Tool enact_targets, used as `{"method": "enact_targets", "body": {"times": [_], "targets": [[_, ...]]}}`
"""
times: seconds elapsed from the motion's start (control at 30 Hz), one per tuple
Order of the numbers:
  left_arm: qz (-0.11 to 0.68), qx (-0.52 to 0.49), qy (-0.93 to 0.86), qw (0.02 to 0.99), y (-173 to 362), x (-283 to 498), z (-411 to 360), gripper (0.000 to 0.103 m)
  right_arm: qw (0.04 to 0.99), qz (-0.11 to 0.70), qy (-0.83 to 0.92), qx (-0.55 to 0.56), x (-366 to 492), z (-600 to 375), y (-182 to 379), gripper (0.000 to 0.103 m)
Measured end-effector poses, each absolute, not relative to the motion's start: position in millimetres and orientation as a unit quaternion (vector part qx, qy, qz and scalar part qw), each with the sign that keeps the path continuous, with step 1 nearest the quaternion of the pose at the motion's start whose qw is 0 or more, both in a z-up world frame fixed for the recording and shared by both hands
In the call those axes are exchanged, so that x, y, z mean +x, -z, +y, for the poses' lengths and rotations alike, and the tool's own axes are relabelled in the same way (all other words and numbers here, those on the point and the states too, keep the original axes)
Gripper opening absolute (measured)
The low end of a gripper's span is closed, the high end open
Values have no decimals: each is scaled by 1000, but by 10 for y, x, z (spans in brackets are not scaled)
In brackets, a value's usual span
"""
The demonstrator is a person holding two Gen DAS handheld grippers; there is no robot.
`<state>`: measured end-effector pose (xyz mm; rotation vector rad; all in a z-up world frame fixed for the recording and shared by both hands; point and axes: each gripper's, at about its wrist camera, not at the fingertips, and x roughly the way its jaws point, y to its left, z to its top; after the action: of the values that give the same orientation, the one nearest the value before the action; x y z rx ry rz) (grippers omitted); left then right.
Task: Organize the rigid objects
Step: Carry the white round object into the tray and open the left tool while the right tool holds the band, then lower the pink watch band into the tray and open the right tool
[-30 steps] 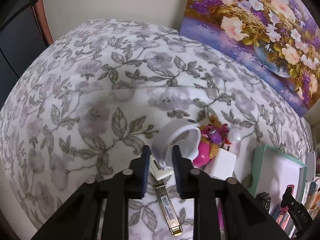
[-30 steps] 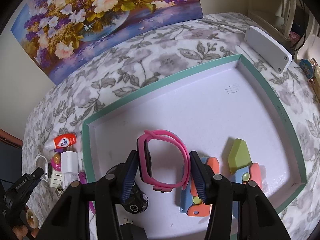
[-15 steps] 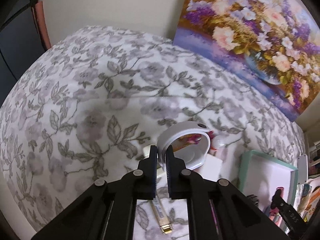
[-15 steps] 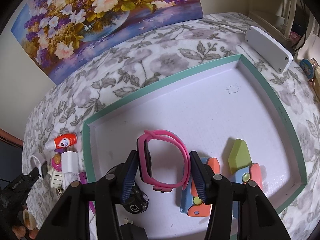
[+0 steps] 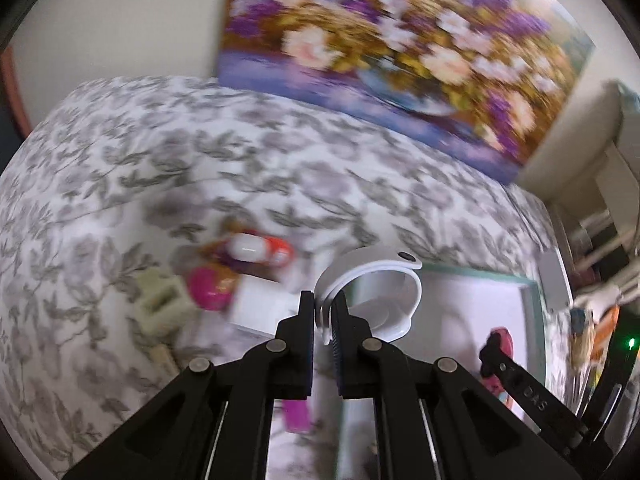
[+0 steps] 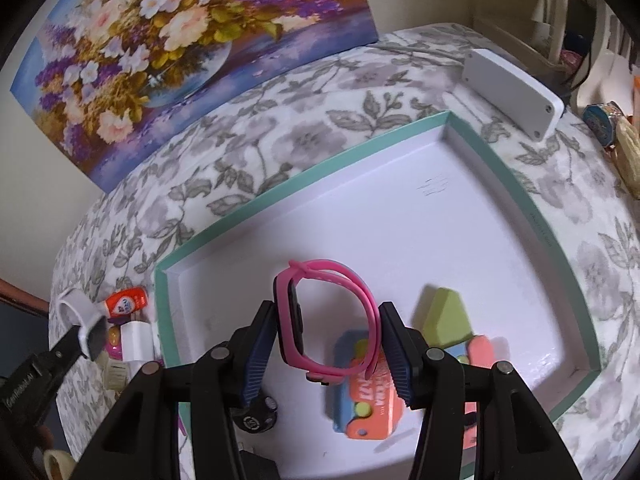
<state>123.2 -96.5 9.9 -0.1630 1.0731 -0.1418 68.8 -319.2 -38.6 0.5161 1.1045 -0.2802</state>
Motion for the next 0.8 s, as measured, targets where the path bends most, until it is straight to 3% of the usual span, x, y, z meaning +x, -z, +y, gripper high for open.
{"method": "enact_targets", "body": {"times": [0.23,0.63,0.7,0.8], "targets": [[501,4,110,859,-72,1150,-1634,8,807,513,150,253,644,-3363,402,55],[500,47,116,857,116,1151,-1933,10,801,514,164,258,619,-3484,445,55],[507,42,115,853,138,1164,-1916,13,800,514,166,260,617,-3497,448,55],[517,35,117,847,161,1170,-1875,27,800,516,162,262,611,-3501,451,56]]}}
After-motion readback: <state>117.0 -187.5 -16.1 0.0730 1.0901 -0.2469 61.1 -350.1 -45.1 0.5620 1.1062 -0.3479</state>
